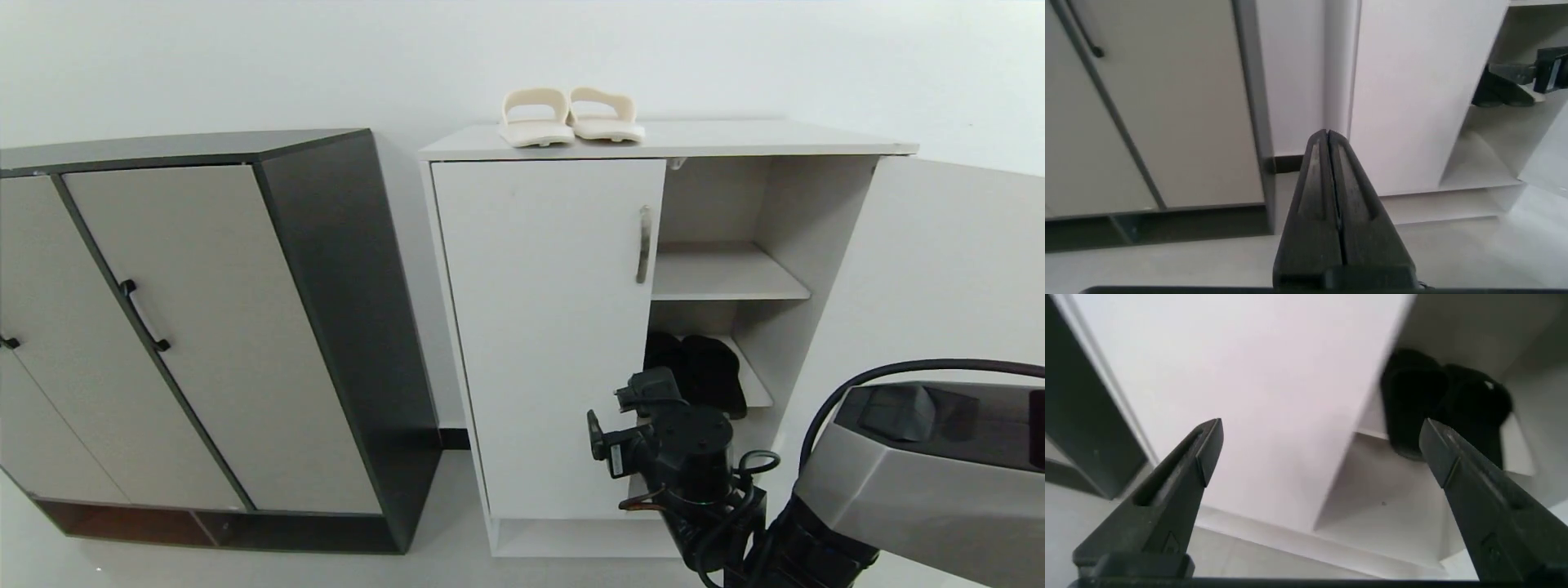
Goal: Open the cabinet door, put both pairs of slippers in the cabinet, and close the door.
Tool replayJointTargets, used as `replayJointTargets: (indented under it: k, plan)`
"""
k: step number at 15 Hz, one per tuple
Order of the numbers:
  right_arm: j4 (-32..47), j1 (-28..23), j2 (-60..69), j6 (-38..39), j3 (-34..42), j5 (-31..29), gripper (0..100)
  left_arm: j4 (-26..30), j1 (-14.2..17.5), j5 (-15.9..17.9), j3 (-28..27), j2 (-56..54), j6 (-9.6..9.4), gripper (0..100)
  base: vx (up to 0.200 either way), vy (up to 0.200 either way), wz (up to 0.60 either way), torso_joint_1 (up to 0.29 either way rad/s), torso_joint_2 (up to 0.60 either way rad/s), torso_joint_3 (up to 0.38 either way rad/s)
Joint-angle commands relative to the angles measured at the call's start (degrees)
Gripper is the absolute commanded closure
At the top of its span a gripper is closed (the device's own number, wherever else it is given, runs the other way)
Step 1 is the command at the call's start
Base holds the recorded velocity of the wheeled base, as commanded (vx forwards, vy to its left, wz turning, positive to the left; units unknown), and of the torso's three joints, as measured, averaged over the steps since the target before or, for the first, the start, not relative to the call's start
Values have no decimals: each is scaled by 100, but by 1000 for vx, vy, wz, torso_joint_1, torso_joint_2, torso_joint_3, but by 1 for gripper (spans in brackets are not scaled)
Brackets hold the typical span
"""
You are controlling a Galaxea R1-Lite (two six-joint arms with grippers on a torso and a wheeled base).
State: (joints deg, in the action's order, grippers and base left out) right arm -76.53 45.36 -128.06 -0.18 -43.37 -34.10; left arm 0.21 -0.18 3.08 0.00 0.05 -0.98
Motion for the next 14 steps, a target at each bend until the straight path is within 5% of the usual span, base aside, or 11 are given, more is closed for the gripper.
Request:
replayJointTargets:
  k: [1, 4, 14]
  plan:
    - [-2, -1, -17, 1, -13, 8, 0, -3, 1, -1, 0, 4, 1, 100, 0, 200, 0, 2, 2, 7]
    - [-11, -1, -17, -8, 4, 8, 0, 6, 1, -1, 0, 4, 1, 100, 0, 200, 0, 4, 4, 2]
    - [-424, -36, -70, -157, 92, 263, 0, 6, 1, -1, 0, 4, 10, 100, 0, 0, 0, 0, 0, 0]
